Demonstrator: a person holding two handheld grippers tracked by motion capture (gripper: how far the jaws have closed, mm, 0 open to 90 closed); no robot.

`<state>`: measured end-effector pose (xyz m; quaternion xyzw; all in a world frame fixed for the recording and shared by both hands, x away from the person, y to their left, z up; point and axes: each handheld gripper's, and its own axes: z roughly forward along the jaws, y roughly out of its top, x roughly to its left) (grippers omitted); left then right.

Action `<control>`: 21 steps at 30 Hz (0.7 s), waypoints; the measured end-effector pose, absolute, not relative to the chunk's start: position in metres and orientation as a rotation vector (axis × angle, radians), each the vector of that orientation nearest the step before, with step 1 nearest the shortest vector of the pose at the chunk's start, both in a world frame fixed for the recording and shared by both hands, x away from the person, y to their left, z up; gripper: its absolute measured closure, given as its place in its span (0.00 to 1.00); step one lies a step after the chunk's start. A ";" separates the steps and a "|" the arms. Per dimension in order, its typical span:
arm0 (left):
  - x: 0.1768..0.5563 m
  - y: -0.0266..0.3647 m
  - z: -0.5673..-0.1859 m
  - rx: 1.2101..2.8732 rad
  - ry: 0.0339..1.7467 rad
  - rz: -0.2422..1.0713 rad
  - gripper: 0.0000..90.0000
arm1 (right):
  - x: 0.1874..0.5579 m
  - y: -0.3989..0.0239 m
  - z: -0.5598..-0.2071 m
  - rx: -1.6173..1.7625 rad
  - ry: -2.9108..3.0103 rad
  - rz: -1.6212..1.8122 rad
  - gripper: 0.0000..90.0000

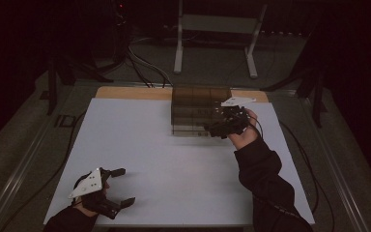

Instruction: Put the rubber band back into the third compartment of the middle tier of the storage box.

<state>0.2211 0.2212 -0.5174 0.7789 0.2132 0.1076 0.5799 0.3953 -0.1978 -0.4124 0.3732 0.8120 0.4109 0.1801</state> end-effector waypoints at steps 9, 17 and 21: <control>0.220 0.221 -0.517 1.819 0.495 0.253 0.00 | 0.382 -0.197 -0.414 1.026 2.299 1.197 0.00; 0.220 0.221 -0.517 1.822 0.498 0.252 0.00 | 0.371 -0.205 -0.423 1.025 2.296 1.235 0.00; 0.221 0.221 -0.517 1.824 0.497 0.252 0.00 | 0.364 -0.210 -0.431 1.031 2.299 1.230 0.00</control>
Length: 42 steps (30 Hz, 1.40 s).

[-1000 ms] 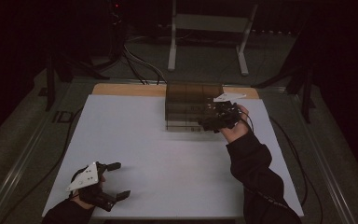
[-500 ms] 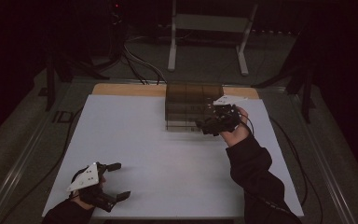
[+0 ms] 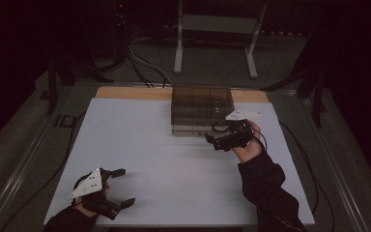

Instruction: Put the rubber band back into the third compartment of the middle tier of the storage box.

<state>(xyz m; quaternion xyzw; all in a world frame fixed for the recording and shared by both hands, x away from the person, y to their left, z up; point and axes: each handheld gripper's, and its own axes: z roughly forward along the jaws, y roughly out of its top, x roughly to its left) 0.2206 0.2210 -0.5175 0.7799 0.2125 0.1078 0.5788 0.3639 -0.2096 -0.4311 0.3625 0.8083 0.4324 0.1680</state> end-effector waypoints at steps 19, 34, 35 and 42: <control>0.221 0.222 -0.517 1.820 0.498 0.254 0.00 | 0.330 -0.228 -0.470 1.050 2.320 1.221 0.00; 0.220 0.221 -0.517 1.820 0.497 0.254 0.00 | 0.298 -0.261 -0.496 1.110 2.285 1.209 0.00; 0.220 0.222 -0.517 1.819 0.500 0.255 0.00 | 0.296 -0.264 -0.497 1.118 2.278 1.211 0.00; 0.220 0.221 -0.517 1.821 0.498 0.256 0.00 | 0.279 -0.281 -0.501 1.155 2.242 1.210 0.00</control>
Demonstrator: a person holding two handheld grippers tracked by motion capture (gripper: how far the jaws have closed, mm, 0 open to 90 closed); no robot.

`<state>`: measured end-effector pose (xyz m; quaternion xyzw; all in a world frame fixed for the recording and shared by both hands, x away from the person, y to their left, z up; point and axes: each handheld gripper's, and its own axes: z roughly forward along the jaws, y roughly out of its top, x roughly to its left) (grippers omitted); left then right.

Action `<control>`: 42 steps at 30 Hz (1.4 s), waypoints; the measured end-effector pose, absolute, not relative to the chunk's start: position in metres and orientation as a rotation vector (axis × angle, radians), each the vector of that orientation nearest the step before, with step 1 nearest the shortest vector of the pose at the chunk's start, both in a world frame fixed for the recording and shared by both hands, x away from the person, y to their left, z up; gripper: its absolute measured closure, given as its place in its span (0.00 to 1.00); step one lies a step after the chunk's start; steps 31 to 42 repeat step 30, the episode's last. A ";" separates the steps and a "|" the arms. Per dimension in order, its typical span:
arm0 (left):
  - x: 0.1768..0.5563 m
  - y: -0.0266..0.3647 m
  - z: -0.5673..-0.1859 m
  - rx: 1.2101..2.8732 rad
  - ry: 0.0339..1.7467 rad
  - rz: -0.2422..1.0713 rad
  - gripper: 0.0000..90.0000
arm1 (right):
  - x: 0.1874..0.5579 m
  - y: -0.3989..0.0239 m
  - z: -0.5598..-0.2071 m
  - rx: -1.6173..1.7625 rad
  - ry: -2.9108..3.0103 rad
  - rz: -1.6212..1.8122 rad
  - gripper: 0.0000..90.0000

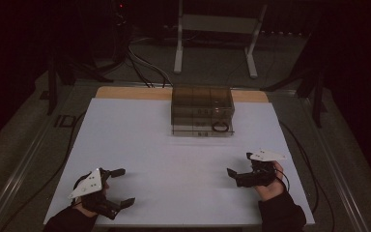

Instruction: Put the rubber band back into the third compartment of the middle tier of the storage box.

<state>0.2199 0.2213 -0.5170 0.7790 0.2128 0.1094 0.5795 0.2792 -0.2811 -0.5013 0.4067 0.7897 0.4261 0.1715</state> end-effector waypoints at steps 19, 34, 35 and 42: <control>0.220 0.221 -0.517 1.826 0.495 0.258 0.00 | 0.241 -0.318 -0.514 1.215 2.154 1.231 0.00; 0.220 0.221 -0.517 1.827 0.495 0.258 0.00 | 0.239 -0.319 -0.518 1.203 2.146 1.239 0.00; 0.220 0.221 -0.517 1.827 0.495 0.258 0.00 | 0.239 -0.319 -0.518 1.203 2.146 1.239 0.00; 0.220 0.221 -0.517 1.827 0.495 0.258 0.00 | 0.239 -0.319 -0.518 1.203 2.146 1.239 0.00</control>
